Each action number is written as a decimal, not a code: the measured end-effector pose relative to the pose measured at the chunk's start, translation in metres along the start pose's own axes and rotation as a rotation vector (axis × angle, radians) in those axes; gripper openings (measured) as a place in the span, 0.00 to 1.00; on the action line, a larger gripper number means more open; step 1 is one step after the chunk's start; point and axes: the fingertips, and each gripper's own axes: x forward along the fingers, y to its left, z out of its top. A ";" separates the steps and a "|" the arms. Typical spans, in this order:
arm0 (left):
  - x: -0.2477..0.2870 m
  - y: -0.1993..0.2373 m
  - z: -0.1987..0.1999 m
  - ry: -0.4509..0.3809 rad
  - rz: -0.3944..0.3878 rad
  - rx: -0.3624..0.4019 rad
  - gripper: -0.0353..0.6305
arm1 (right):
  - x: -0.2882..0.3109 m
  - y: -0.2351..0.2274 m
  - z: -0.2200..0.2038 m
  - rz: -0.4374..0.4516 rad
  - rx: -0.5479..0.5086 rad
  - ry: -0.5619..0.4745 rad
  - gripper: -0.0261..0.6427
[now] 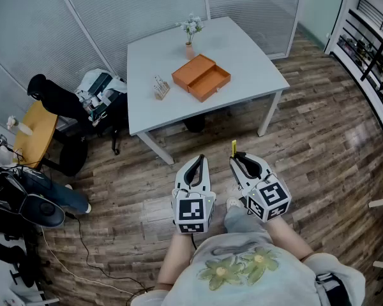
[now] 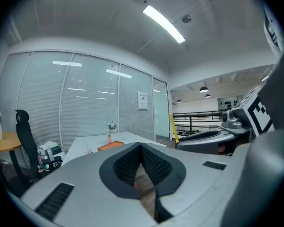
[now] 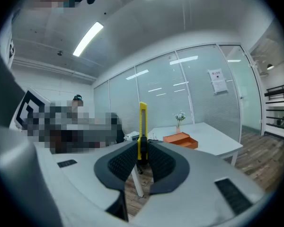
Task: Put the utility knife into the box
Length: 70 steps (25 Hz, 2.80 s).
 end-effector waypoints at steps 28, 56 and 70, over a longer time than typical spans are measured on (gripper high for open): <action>0.220 0.049 0.005 0.060 0.031 -0.034 0.05 | 0.141 -0.178 0.027 -0.002 -0.005 0.023 0.15; 0.442 0.253 0.017 0.083 -0.084 -0.017 0.05 | 0.409 -0.279 0.082 -0.135 -0.036 0.044 0.15; 0.480 0.267 -0.007 0.117 -0.131 -0.038 0.05 | 0.449 -0.302 0.057 -0.154 -0.032 0.100 0.15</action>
